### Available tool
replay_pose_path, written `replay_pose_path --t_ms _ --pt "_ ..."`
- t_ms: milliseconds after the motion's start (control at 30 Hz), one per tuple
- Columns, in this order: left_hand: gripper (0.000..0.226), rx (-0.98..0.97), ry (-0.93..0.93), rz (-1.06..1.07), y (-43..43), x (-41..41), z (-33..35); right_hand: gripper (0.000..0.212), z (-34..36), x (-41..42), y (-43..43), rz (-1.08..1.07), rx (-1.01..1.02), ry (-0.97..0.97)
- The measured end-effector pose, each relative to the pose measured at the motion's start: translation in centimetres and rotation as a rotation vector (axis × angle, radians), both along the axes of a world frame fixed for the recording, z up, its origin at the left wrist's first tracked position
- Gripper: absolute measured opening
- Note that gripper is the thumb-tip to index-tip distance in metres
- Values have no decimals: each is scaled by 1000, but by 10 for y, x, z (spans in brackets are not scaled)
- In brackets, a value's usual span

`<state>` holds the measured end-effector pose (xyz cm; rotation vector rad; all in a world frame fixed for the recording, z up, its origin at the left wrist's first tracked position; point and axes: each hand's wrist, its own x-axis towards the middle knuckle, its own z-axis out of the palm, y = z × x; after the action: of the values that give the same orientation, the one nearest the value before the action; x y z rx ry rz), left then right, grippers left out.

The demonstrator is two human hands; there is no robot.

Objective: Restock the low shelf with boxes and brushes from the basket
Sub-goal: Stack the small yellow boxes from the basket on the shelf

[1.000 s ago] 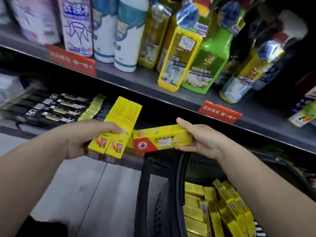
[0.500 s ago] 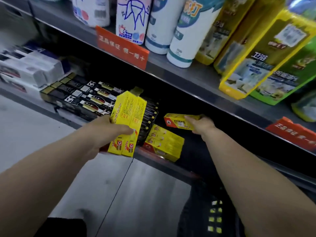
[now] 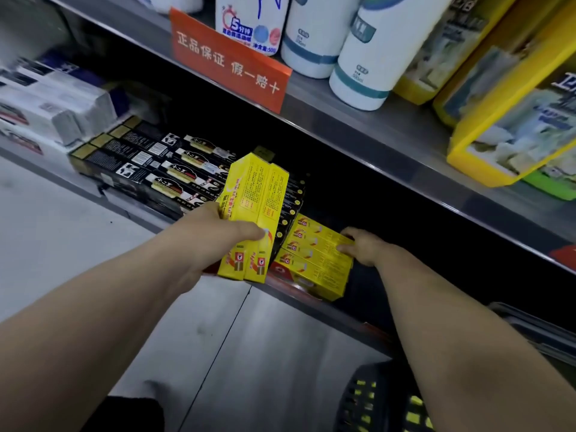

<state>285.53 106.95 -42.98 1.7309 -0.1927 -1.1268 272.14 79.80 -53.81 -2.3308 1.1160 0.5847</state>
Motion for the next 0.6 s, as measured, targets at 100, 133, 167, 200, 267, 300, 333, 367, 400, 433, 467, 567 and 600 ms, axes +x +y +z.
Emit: replay_pose_path --t_ms 100,133,167,200,267,300,333,367,400,433,467,567,600 --pt "35 -1 3 -27 -5 -2 -1 43 3 3 3 9 33 67" --pt "35 0 8 -36 -6 -3 -2 45 7 7 5 47 11 131" --pt "35 4 17 -45 -7 -4 -2 51 12 11 8 107 -48 214" --pt "35 12 29 -48 -8 -5 -3 61 20 17 13 168 -130 274" --pt "36 32 58 -39 -9 -5 -4 84 45 30 30 213 -164 194" --pt "36 38 74 -34 -9 -6 -4 92 59 36 39 206 -59 55" --pt "37 42 86 -32 -10 -6 -4 96 74 42 50 190 117 -110" --pt "36 43 94 -38 -10 -7 -3 96 89 44 60 162 323 -255" --pt "35 41 100 -47 -10 -8 -2 94 101 44 70 127 522 -363" --pt "33 34 106 -56 -10 -9 -2 89 110 41 78 88 684 -440" --pt "32 25 115 -63 -10 -11 -1 82 116 39 83 39 794 -497" --pt "32 -19 153 -87 -11 -14 3 56 123 31 90 -145 869 -637" --pt "33 -33 164 -98 -11 -16 5 48 123 29 88 -200 876 -658"
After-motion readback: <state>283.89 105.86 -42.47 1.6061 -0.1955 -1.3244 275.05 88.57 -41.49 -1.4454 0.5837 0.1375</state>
